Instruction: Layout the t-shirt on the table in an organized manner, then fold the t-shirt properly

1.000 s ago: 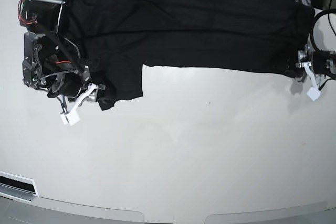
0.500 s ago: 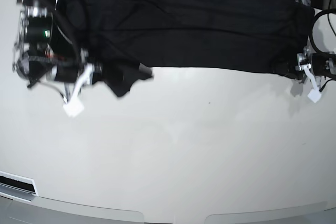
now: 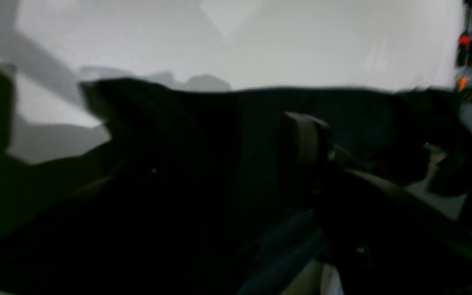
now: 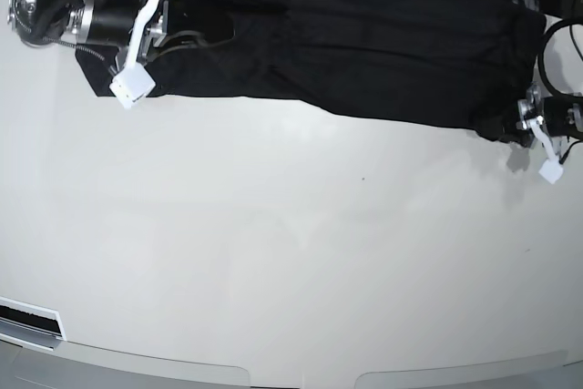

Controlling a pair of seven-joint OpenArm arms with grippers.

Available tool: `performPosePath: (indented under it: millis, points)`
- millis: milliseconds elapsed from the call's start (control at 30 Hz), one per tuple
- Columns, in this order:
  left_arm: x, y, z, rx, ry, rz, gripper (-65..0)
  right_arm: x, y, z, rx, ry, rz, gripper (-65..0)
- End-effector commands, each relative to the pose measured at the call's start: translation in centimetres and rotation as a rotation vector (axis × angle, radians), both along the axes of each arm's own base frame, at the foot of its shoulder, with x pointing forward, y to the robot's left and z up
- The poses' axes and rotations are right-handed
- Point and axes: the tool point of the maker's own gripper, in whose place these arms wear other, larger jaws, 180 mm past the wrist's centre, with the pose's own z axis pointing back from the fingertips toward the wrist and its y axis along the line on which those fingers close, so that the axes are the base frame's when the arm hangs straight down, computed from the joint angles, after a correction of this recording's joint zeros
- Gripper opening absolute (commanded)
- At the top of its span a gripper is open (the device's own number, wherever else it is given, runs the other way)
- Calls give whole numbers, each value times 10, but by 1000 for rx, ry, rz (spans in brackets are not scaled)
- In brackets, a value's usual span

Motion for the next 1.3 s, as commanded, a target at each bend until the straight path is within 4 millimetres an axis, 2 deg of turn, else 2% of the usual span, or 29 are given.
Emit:
performPosePath:
  millis: [0, 200, 333, 467, 600, 633, 667, 767, 833, 900, 967, 1033, 1133, 1167, 1200, 1267]
  points:
    - [17, 13, 22, -6, -75, 35, -312, -1, -2, 2, -11, -14, 2, -650]
    - [39, 40, 55, -39, -196, 160, -312, -11, -11, -20, -88, 47, 1, -650]
    - [44, 59, 74, -49, -250, 223, -312, -15, -15, -30, -106, 81, -3, -650]
    - [45, 72, 85, -47, -280, 255, -312, -23, -29, -55, -211, 135, -9, -647]
    - [45, 75, 87, -43, -284, 258, -312, -17, -48, -75, -331, 123, -54, -310]
    - [45, 75, 87, -44, -284, 258, -312, -18, -52, -77, -355, 122, -50, -265]
    - [45, 75, 87, -44, -284, 258, -312, -16, -56, -76, -366, 116, -46, -255]
    - [45, 75, 87, -43, -284, 258, -312, -18, -62, -66, -364, 110, 1, -256]
    - [45, 75, 87, -44, -284, 258, -312, -20, -58, -49, -328, 92, 52, -256]
    - [45, 75, 87, -43, -283, 258, -312, -13, -49, -28, -272, 27, 69, -258]
    - [45, 75, 87, -44, -284, 259, -312, -9, -44, -15, -252, -18, 80, -258]
    - [45, 75, 87, -44, -284, 258, -312, -3, -42, -10, -247, -49, 67, -258]
    - [45, 75, 87, -44, -284, 258, -312, 19, -45, -7, -255, -131, -25, -261]
    - [45, 75, 87, -44, -285, 259, -312, 25, -47, -8, -270, -157, -54, -276]
    - [45, 75, 87, -44, -284, 259, -312, 29, -48, -10, -288, -175, -77, -326]
    - [45, 75, 87, -44, -284, 258, -312, 33, -51, -17, -331, -186, -106, -516]
